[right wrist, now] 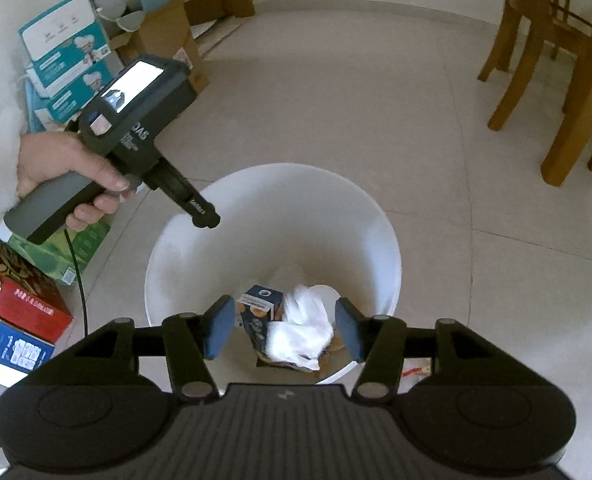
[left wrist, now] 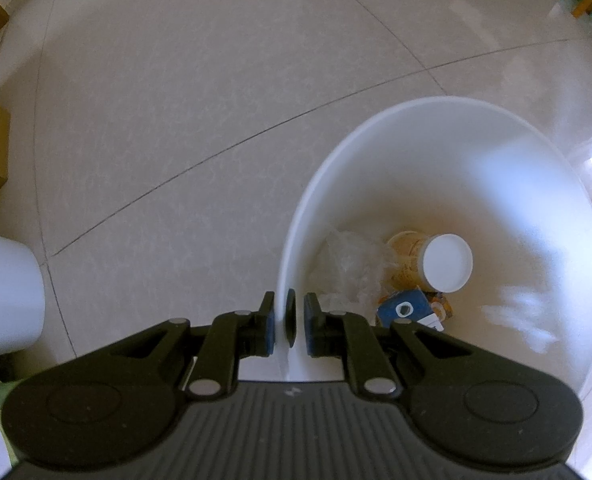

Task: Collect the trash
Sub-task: 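Carry the tissue over the bin and open the right tool, then reach the right tool to the second orange peel half and grasp it, then carry the orange peel over the bin and open the right tool, then reach the right tool to the red snack wrapper and grasp it, then carry the red wrapper over the bin and open the right tool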

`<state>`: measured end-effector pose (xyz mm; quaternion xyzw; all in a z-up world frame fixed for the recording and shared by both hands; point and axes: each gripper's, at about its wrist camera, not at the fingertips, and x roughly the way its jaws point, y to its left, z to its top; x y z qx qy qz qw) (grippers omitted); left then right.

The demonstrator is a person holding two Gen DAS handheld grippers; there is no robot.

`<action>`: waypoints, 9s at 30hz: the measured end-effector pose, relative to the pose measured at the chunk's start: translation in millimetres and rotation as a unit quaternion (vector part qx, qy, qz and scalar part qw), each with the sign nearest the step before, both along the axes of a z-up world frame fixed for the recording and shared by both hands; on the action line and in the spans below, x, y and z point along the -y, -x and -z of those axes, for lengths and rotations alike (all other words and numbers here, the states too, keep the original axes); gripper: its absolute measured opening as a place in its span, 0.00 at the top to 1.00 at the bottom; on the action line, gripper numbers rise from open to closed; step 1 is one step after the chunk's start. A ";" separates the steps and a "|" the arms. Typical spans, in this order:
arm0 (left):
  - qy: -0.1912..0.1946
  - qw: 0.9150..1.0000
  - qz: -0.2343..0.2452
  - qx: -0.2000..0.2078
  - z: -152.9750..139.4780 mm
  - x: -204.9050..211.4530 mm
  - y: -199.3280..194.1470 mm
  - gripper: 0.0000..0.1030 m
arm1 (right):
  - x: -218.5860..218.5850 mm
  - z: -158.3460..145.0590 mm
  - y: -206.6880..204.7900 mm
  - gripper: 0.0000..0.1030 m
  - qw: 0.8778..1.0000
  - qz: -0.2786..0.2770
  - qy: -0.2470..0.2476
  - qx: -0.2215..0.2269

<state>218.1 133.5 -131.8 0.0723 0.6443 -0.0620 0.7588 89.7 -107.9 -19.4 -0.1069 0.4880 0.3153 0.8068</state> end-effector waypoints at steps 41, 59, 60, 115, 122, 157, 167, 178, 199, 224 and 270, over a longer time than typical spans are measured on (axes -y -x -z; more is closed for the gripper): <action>0.023 0.999 -0.029 0.017 -9.3 -8.5 12.1 0.89 | 231.9 247.8 -3.2 0.07 0.926 0.367 0.086 -0.032; 0.019 0.999 -0.033 0.017 -4.8 -11.4 16.2 0.89 | 234.7 320.6 -40.3 0.07 0.892 0.434 0.120 -0.044; 0.018 0.999 -0.034 0.016 -3.1 -9.3 15.3 0.89 | 235.3 322.7 -42.0 0.08 0.891 0.435 0.124 -0.044; 0.017 0.999 -0.029 0.007 2.2 -9.1 13.6 0.89 | 123.7 28.9 16.0 0.25 0.985 0.137 0.094 -0.054; 0.009 1.000 -0.014 0.005 4.5 -4.5 14.4 0.89 | 72.0 -9.9 16.3 0.25 0.994 0.063 0.078 -0.031; 0.015 1.000 -0.016 0.003 3.7 -8.7 12.9 0.89 | 12.8 -2.2 -3.7 0.04 0.999 0.040 0.004 0.008; 0.021 1.000 -0.021 0.004 3.1 -10.6 13.3 0.89 | 77.9 23.3 14.3 0.02 0.991 0.133 0.002 0.023; 0.018 1.000 -0.019 0.005 3.5 -10.3 14.1 0.89 | 153.0 126.0 80.9 0.00 0.961 0.275 0.018 -0.031; 0.022 0.999 -0.028 0.001 0.5 -13.6 10.4 0.89 | 238.2 275.2 7.8 0.00 0.939 0.320 0.118 -0.049; 0.020 0.999 -0.027 0.002 0.6 -12.8 10.9 0.89 | 270.8 328.2 -14.3 0.00 0.922 0.352 0.090 -0.136; 0.015 1.000 -0.021 -0.002 1.4 -11.4 10.4 0.89 | 184.9 137.3 -5.4 0.40 0.961 0.240 0.117 -0.077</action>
